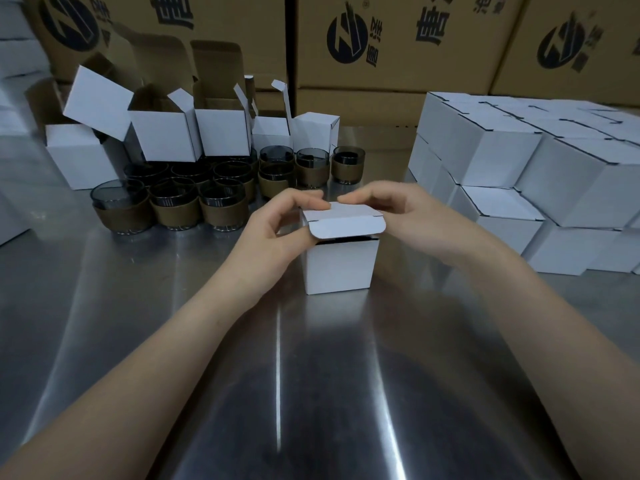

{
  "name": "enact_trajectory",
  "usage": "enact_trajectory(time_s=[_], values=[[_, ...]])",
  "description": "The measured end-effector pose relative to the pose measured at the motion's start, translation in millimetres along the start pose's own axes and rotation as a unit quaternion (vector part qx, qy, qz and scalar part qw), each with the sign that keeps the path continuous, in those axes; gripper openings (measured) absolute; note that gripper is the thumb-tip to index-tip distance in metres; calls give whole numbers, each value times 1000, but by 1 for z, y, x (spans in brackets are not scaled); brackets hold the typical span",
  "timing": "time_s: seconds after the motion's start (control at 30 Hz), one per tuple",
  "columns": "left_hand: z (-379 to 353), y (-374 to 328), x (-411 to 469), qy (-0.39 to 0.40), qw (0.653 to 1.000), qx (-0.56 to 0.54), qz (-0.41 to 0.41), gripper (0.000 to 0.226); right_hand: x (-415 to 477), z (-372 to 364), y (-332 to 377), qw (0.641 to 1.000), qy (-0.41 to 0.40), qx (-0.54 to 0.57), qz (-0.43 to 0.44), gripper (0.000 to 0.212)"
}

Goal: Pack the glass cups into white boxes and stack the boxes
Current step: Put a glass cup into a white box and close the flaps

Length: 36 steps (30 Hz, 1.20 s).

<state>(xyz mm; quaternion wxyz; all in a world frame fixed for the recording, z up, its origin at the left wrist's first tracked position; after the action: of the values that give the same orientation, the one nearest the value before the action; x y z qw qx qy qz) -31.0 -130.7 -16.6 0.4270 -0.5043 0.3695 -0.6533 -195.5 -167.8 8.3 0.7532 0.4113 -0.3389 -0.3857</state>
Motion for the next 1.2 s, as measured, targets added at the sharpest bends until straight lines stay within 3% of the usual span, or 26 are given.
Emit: enact_trajectory(time_s=[0.17, 0.33, 0.47, 0.57, 0.77, 1.0, 1.2], values=[[1, 1, 1, 12, 1000, -7, -16, 21, -5, 2, -5, 997, 31, 29, -66, 50], [4, 6, 5, 31, 999, -35, 11, 40, -6, 0, -3, 997, 49, 21, -62, 27], [3, 4, 3, 55, 998, -4, -1, 27, -8, 1, -2, 995, 71, -65, -27, 57], [-1, 2, -2, 80, 995, 59, -12, 39, -6, -1, -4, 994, 81, -76, -23, 70], [0, -2, -4, 69, 991, 112, -19, 48, -4, -2, -3, 994, 64, -85, 2, 66], [2, -1, -1, 50, 996, 61, -40, 37, -5, -3, 8, 994, 55, -82, 34, 32], [2, -3, 0, 53, 996, 60, -48, 33, -6, -1, 10, 995, 39, -83, 33, 38]])
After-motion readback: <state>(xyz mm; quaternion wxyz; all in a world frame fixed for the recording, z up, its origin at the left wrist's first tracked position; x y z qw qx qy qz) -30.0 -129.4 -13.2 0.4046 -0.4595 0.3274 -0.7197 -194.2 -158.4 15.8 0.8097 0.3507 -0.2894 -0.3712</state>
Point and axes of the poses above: each hand's wrist, its own x-axis towards the middle knuckle, its own z-axis out of the back of the hand, y = z × x, the point moved 7 cm from there along x, towards the middle knuckle, and after that the axes turned 4 degrees about x, right-handed, at the moved point
